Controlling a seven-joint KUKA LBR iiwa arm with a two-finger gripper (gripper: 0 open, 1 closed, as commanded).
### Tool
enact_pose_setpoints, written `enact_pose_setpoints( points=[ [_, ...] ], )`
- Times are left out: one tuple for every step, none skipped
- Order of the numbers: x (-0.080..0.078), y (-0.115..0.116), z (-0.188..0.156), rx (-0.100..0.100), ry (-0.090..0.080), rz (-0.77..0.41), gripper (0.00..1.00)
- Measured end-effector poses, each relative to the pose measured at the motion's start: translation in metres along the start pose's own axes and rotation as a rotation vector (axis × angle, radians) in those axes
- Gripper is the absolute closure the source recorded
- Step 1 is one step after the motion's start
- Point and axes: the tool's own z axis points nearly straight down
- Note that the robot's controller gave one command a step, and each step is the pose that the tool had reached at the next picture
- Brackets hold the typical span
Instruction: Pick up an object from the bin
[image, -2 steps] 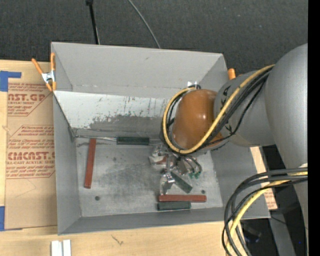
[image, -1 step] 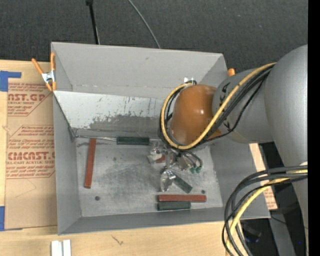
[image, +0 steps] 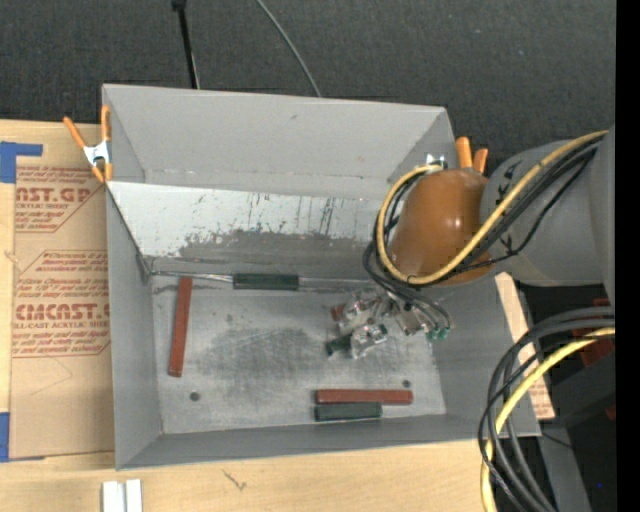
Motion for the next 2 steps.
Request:
enact_pose_setpoints(
  points=[
    [0.0,0.0,0.0,0.0,0.0,0.0,1.0],
    [-0.016,0.004,-0.122,-0.004,0.02,0.001,1.0]
  ],
)
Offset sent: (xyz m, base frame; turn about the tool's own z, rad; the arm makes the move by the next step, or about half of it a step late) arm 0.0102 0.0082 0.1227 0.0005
